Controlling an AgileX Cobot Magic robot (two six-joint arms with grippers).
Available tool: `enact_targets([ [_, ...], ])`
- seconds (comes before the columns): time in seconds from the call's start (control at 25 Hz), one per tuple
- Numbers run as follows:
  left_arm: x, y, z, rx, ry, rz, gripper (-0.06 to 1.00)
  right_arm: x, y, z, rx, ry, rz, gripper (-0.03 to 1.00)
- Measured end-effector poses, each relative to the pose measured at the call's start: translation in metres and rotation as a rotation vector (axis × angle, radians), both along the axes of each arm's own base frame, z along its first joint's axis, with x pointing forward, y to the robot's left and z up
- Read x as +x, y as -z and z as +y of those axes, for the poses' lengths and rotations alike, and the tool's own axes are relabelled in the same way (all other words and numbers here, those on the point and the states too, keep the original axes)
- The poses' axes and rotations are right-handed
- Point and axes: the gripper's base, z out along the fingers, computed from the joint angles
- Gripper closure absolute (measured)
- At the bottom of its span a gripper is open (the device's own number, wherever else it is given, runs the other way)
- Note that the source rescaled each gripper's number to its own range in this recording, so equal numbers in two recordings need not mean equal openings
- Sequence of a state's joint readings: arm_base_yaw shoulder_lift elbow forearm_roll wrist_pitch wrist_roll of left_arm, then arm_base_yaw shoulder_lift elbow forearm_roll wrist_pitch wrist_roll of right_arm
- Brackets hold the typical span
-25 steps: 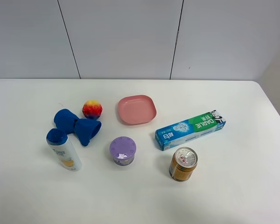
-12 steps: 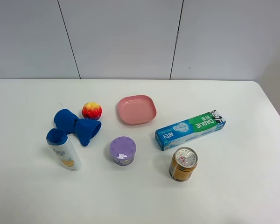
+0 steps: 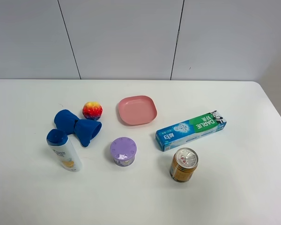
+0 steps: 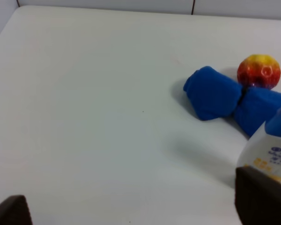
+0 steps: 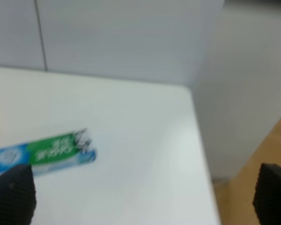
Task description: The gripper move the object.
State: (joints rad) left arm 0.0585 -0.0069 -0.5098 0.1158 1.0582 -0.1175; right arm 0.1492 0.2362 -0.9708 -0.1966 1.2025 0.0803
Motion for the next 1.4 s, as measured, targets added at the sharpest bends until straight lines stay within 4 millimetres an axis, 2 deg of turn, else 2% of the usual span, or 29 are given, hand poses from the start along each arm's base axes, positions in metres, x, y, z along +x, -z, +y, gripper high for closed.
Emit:
enact_targets([
  [0.12, 0.0, 0.0, 0.0, 0.0, 0.0, 0.0, -0.06, -0.003, 0.031, 0.008, 0.059, -0.007, 0.009, -0.03],
  [0.28, 0.0, 0.0, 0.0, 0.0, 0.0, 0.0, -0.06, 0.005, 0.066, 0.016, 0.115, -0.025, 0.057, -0.03],
  [0.56, 0.0, 0.0, 0.0, 0.0, 0.0, 0.0, -0.06, 0.015, 0.109, 0.019, 0.129, -0.025, 0.09, -0.03],
  [0.72, 0.0, 0.0, 0.0, 0.0, 0.0, 0.0, -0.06, 0.018, 0.114, 0.02, 0.117, -0.031, 0.113, -0.03],
  [1.4, 0.0, 0.0, 0.0, -0.001, 0.001, 0.0, -0.06, 0.019, 0.114, 0.021, 0.095, -0.003, 0.098, -0.03],
])
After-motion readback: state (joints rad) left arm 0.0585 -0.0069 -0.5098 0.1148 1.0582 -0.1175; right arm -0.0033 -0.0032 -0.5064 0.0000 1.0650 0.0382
